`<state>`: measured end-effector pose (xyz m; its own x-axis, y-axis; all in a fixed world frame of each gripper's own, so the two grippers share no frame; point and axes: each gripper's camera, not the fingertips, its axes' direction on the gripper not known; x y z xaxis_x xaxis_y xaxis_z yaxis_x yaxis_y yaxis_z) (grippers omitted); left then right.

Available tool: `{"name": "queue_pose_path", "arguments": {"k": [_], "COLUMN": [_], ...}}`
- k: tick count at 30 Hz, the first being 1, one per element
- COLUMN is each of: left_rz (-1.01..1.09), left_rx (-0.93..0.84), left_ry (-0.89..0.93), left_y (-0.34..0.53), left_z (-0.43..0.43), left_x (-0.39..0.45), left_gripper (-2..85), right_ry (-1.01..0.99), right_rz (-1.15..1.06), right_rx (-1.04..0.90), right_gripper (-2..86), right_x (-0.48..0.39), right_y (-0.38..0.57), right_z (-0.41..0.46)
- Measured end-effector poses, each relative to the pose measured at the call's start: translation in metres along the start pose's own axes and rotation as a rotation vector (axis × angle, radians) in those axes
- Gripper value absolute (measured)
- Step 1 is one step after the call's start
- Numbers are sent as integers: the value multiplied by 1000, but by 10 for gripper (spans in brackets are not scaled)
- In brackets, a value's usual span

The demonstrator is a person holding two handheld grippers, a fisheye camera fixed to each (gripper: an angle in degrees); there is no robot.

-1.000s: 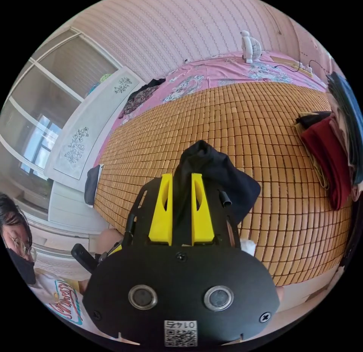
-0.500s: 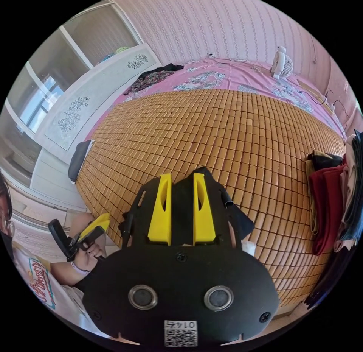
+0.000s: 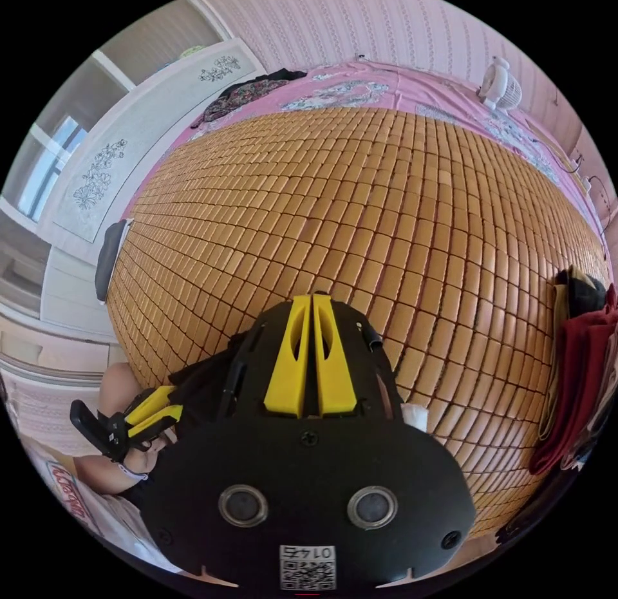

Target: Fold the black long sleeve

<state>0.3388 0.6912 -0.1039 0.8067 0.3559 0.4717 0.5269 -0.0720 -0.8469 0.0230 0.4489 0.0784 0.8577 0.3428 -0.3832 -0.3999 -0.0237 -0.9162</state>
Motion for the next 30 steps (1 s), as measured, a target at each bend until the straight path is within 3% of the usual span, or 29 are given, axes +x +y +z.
{"name": "queue_pose_path", "arguments": {"k": [6, 8, 12, 15, 19, 25, 30], "left_rz": [-80, -111, -158, -170, -173, -61, -7], "left_rx": [13, 5, 68, 128, 104, 65, 7], "left_ry": [61, 88, 21, 74, 81, -36, 8], "left_y": [3, 5, 13, 15, 25, 41, 53], "left_z": [-3, -6, -21, -33, -30, -33, -38], "left_x": [-28, -39, -48, -53, -58, -49, -54], "left_gripper": [53, 50, 56, 100, 148, 136, 59], "right_ry": [-81, -134, -69, 36, -70, -250, -198], "right_rz": [32, -82, -217, -250, -178, -245, -321], "right_rx": [-12, 130, 198, 113, -112, -201, -132], "right_gripper": [16, 57, 139, 171, 198, 100, 52], "right_x": [8, -3, -13, 5, 42, 34, 19], "right_y": [-23, -23, -23, -29, -46, -54, -40], "right_z": [4, -28, -70, -75, -41, -17, -39]}}
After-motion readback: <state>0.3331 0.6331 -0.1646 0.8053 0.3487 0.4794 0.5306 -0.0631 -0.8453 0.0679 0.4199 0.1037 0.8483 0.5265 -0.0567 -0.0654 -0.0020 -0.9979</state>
